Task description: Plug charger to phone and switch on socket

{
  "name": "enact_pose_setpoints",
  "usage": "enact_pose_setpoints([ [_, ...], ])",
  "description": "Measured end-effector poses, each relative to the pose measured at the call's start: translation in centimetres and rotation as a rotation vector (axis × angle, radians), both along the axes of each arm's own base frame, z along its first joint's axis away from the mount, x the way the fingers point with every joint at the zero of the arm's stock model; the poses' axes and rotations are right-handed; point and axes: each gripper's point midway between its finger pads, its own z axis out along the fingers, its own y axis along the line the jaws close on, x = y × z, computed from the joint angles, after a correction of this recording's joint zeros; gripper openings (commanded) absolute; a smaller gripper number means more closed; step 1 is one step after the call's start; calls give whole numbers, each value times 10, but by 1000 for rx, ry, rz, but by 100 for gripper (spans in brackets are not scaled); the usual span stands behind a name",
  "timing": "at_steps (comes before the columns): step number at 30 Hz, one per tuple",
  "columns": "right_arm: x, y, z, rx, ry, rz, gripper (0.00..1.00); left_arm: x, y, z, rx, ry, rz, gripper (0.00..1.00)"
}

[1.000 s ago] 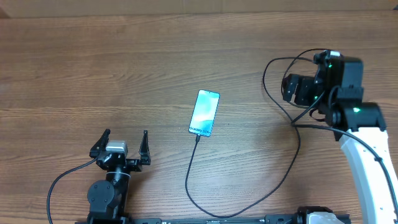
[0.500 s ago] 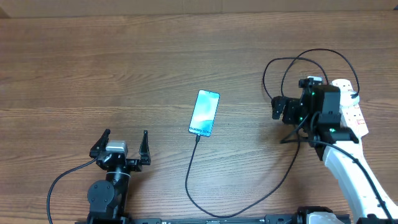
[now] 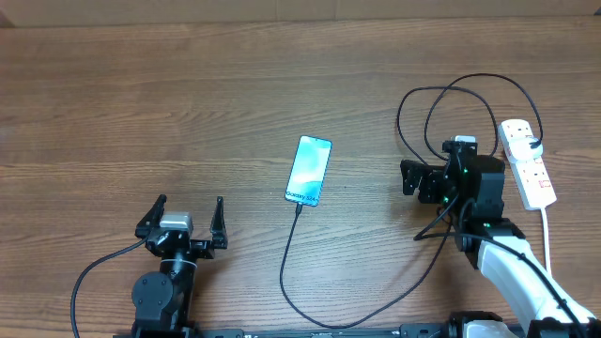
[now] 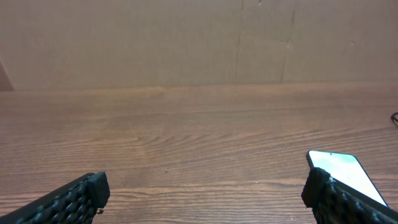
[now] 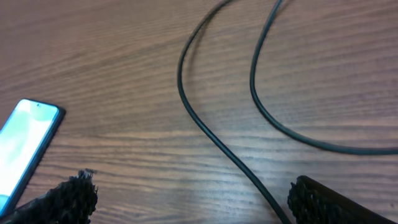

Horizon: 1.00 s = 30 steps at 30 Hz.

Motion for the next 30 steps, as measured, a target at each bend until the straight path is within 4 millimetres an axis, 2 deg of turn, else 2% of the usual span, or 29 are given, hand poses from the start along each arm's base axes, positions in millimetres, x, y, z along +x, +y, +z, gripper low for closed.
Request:
enact_pose_setpoints([
  [6, -5, 5, 6, 19, -93, 25, 100, 0, 0, 0, 0, 0, 0, 100],
  [19, -44, 10, 1, 29, -205, 46, 100, 0, 0, 0, 0, 1, 0, 100],
  [30, -62, 10, 9, 27, -269, 47, 100, 0, 0, 0, 0, 0, 0, 100],
])
